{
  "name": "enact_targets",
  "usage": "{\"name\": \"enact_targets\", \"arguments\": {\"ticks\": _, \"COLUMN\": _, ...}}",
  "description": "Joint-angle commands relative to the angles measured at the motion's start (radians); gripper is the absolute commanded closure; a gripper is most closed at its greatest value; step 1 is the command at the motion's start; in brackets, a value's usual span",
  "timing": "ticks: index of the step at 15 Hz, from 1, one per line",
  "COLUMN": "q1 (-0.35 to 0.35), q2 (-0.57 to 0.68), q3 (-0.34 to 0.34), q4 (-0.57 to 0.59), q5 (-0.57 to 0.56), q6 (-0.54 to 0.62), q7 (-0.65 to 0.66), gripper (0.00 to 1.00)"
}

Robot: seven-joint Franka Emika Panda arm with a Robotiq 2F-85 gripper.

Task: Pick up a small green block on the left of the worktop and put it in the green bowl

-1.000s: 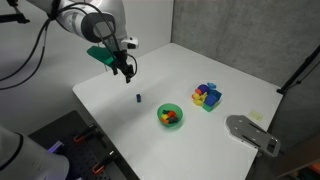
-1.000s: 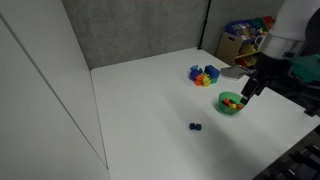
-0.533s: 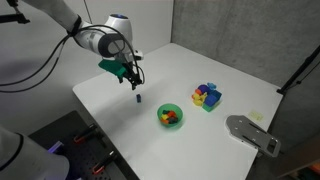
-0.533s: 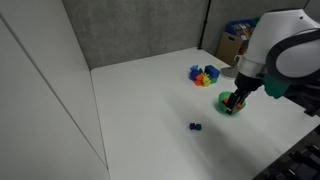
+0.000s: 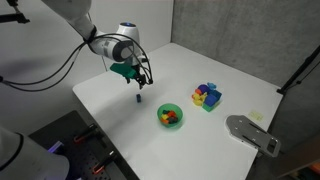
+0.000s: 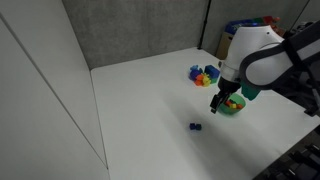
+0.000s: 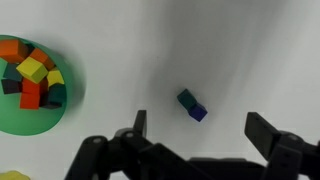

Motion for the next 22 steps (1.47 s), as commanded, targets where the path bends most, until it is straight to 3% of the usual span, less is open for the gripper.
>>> {"name": "enact_targets", "arguments": {"ticks": 1, "q1": -0.002, "q2": 0.007, "q3": 0.002, "q4": 0.008, "q5": -0.001, "q6": -0.003, "q7": 0.000, "gripper": 0.00}}
{"name": "enact_targets", "arguments": {"ticks": 10, "q1": 0.000, "q2": 0.167, "q3": 0.022, "q4": 0.094, "q5": -0.043, "q6": 0.080, "q7": -0.129, "gripper": 0.00}}
{"name": "enact_targets", "arguments": {"ticks": 22, "q1": 0.099, "q2": 0.449, "q3": -0.030, "q4": 0.300, "q5": -0.199, "q6": 0.182, "q7": -0.115, "gripper": 0.00}}
